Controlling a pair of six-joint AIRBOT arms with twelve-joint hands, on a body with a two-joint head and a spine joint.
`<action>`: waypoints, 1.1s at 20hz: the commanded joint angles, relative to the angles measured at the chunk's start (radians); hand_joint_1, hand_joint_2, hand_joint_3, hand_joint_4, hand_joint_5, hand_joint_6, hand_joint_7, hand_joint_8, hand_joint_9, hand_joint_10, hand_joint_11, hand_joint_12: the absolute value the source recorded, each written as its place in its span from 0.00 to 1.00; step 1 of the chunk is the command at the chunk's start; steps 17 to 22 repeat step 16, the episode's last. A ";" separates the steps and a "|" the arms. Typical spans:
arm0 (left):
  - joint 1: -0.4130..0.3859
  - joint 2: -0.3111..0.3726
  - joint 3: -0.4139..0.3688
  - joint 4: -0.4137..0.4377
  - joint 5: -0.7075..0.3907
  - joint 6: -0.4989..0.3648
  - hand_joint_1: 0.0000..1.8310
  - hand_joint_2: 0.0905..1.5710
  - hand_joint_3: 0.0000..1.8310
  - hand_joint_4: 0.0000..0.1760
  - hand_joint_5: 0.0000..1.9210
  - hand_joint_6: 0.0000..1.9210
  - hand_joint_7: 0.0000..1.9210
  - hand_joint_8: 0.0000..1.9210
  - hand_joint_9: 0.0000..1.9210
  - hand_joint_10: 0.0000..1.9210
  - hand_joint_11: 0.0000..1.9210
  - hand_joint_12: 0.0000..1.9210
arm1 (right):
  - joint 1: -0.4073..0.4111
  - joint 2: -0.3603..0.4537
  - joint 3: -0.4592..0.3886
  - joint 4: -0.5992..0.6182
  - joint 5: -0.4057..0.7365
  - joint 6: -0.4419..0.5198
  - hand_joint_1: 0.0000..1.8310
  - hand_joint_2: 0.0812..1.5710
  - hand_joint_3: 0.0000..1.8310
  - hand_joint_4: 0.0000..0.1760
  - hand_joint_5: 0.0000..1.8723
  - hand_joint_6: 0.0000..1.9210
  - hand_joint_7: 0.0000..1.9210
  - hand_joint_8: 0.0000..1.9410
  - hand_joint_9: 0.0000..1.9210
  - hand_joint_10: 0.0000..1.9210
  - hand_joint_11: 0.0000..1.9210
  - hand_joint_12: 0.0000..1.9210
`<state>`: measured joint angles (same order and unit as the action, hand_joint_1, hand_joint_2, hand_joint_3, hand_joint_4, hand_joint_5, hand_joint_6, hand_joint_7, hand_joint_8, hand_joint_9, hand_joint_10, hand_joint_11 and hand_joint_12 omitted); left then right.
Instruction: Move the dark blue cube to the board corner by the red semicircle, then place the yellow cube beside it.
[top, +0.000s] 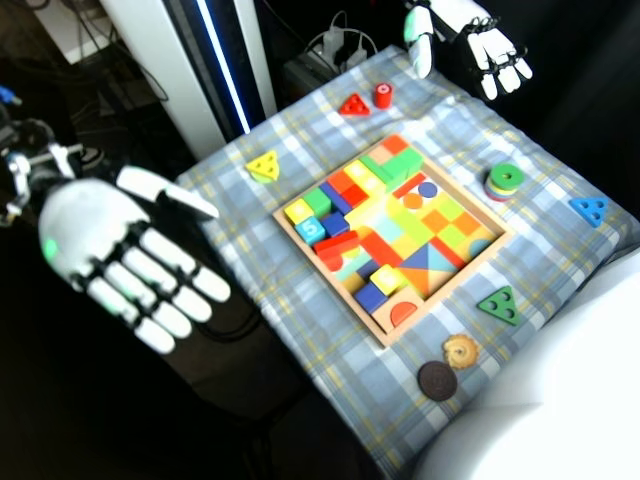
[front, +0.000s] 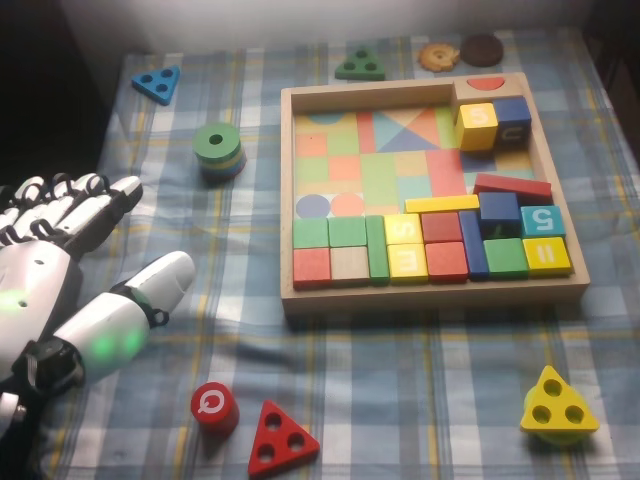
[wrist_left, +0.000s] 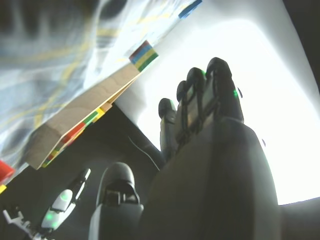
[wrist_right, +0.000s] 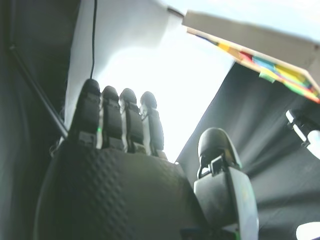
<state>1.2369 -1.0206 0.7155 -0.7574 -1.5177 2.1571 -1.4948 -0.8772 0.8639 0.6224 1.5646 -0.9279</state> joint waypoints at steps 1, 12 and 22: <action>-0.009 -0.004 0.003 0.050 -0.117 -0.003 0.00 0.72 0.00 0.57 0.14 0.00 0.09 0.00 0.07 0.00 0.00 0.00 | 0.000 -0.006 -0.009 0.013 0.158 -0.021 0.00 0.77 0.00 0.06 0.14 0.01 0.09 0.01 0.01 0.00 0.00 0.00; 0.001 -0.011 0.001 0.036 -0.156 -0.024 0.00 0.76 0.01 0.53 0.14 0.00 0.08 0.00 0.04 0.00 0.00 0.00 | 0.017 -0.110 -0.013 0.105 0.198 -0.042 0.17 0.86 0.00 0.00 0.26 0.01 0.24 0.01 0.25 0.01 0.25 0.11; 0.020 -0.019 -0.001 0.033 -0.178 -0.071 0.00 0.79 0.00 0.53 0.15 0.00 0.10 0.00 0.07 0.01 0.00 0.00 | 0.035 -0.156 0.019 0.132 0.198 -0.038 0.05 0.88 0.00 0.00 0.23 0.00 0.22 0.00 0.23 0.00 0.21 0.10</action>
